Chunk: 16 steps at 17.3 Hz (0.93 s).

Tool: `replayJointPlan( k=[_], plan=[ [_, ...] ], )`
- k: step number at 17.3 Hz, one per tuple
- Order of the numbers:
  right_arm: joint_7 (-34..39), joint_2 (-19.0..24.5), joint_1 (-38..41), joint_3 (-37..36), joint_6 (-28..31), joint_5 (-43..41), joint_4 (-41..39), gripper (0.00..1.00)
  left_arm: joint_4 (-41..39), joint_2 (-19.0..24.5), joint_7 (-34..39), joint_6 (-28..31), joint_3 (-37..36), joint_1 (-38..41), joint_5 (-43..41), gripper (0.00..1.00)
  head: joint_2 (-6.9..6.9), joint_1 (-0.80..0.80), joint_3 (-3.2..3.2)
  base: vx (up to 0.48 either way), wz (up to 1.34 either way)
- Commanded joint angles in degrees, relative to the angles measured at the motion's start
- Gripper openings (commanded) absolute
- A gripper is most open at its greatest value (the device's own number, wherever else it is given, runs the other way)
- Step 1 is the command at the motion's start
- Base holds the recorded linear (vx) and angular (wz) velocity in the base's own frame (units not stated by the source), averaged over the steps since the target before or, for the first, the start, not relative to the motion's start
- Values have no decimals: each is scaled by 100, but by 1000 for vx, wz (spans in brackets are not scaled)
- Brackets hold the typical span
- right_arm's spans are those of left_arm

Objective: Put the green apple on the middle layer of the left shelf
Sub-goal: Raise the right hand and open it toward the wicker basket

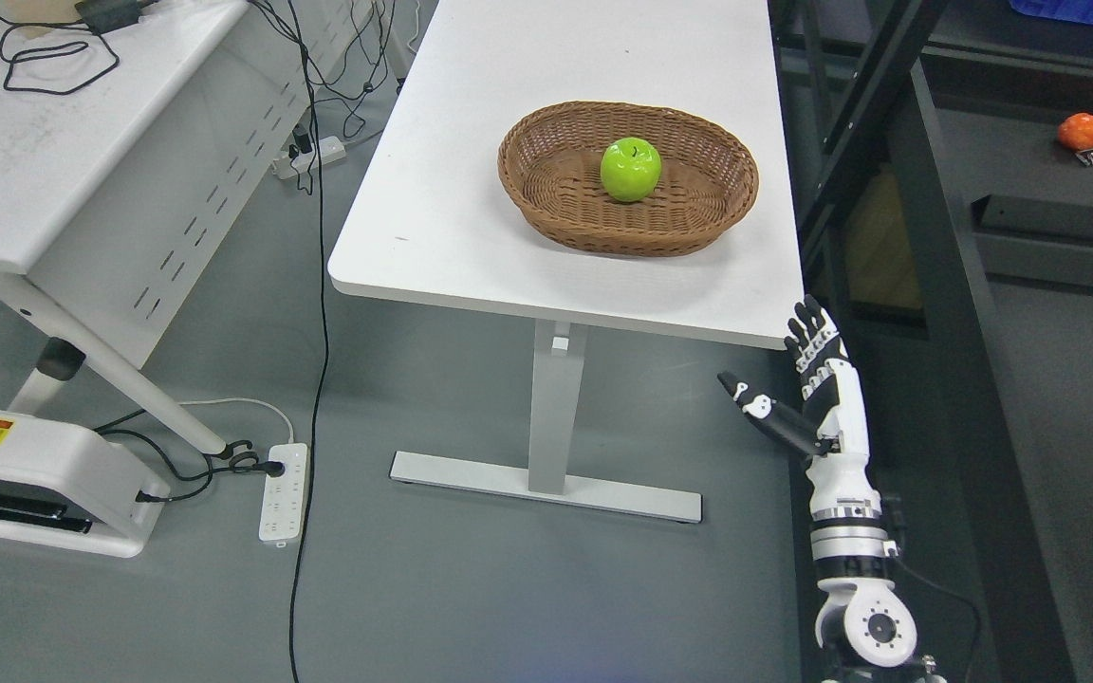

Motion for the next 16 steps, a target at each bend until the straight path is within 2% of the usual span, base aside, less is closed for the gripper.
replayJointPlan(
  k=[1,7,8,10,11,14,16],
  plan=[
    [-3,-100,-101,-158,-4,-176,-63,100,0,100,1,-2,0,0,0,100,0,0,0,0,0],
    [111,-210,-154,-167,-21,-80,-28,100,0,100,1,-2,0,0,0,100,0,0,0,0,0],
    [103,-594,-197,-123,-30,643,-19,100,0,100,1,-2,0,0,0,100,0,0,0,0,0],
    [-142,-1026,-425,-149,13,2887,-37,100,0,100,1,-2,0,0,0,100,0,0,0,0,0],
    [-396,-1168,-453,-184,75,3518,-63,100,0,100,1,-2,0,0,0,100,0,0,0,0,0],
    [-592,-1520,-497,-228,129,3166,-177,100,0,100,1,-2,0,0,0,100,0,0,0,0,0],
    [-583,-1494,-470,-237,-370,2787,-274,100,0,100,1,-2,0,0,0,100,0,0,0,0,0]
  ],
)
